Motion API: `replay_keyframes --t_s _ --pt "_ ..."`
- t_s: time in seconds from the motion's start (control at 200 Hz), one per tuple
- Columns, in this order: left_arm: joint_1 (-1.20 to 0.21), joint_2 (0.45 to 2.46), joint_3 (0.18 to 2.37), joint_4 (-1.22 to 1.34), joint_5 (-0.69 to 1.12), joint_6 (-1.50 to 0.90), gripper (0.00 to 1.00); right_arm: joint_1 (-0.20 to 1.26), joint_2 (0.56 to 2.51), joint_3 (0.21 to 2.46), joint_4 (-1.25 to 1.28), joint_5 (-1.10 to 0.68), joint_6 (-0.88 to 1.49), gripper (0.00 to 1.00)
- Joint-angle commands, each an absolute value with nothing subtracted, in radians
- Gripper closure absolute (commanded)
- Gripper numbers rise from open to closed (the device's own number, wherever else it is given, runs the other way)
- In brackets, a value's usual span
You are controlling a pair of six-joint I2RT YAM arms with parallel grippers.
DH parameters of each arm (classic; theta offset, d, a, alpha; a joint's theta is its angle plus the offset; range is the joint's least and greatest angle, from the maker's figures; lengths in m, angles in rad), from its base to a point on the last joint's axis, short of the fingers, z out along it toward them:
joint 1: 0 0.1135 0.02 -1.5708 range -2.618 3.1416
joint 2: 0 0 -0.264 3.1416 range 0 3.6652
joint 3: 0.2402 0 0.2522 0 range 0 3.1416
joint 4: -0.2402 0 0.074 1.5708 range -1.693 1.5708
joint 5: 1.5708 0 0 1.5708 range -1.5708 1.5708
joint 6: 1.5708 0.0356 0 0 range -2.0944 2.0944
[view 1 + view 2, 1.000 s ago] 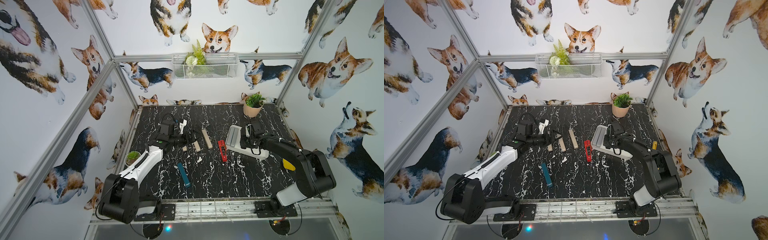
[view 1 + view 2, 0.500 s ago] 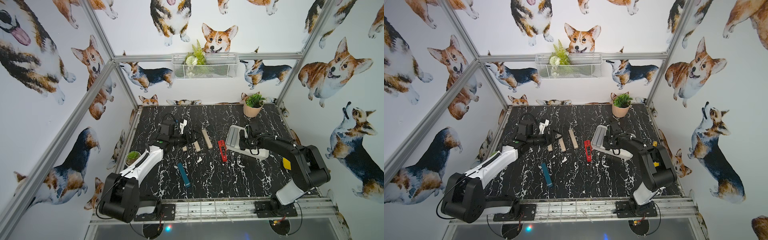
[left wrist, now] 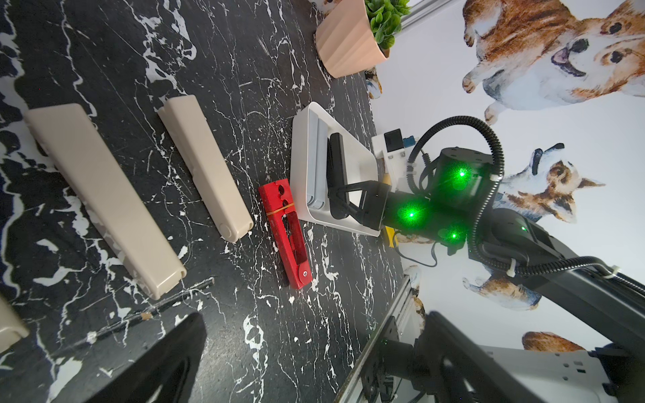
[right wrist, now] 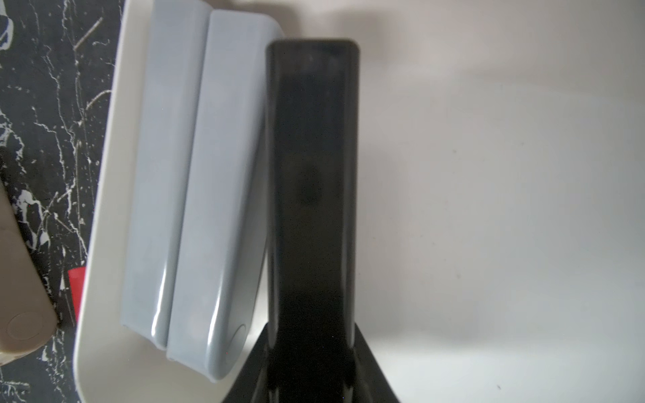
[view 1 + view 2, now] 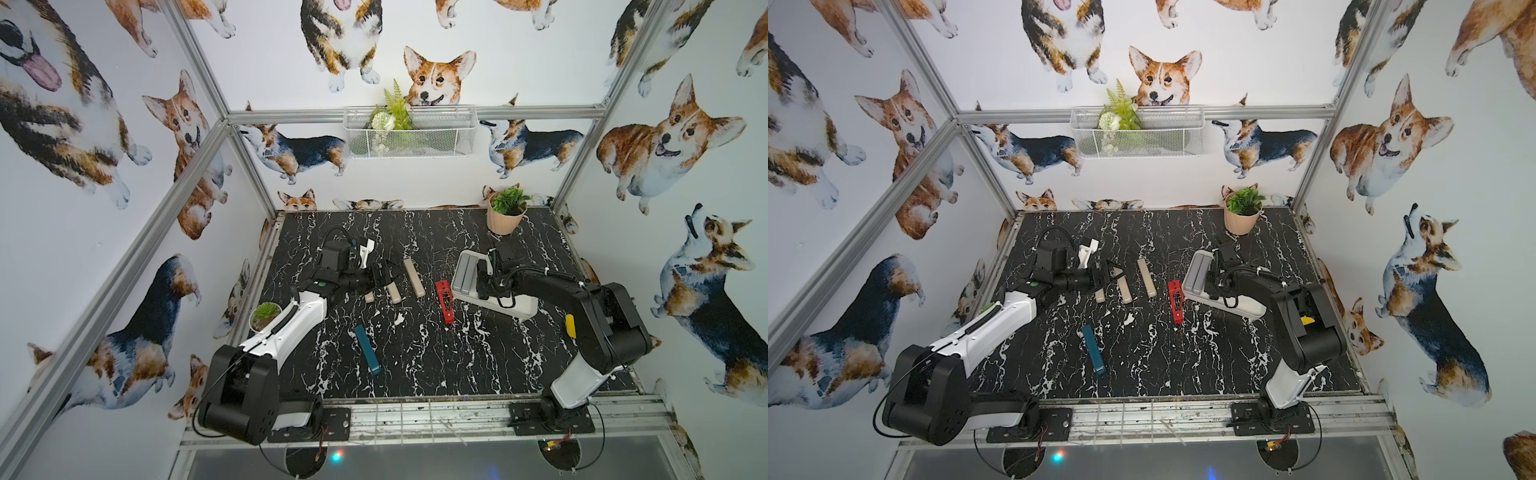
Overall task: Put the pruning pliers into the storage box
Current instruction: Place the pruning pliers in the storage box.
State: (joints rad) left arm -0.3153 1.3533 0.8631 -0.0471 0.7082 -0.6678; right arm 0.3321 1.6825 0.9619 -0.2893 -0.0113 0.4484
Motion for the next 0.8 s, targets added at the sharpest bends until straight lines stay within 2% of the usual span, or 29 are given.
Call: replay_keyframes --t_s 0.0,0.796 --pt "-0.316 1.358 0.862 -0.022 0.717 -0.669 0.00 0.332 1.691 0.971 -0.263 -0.015 0.443 1.00" --pt "-0.315 1.345 0.820 -0.011 0.723 -0.673 0.00 0.331 1.728 0.996 -0.270 -0.021 0.445 0.99"
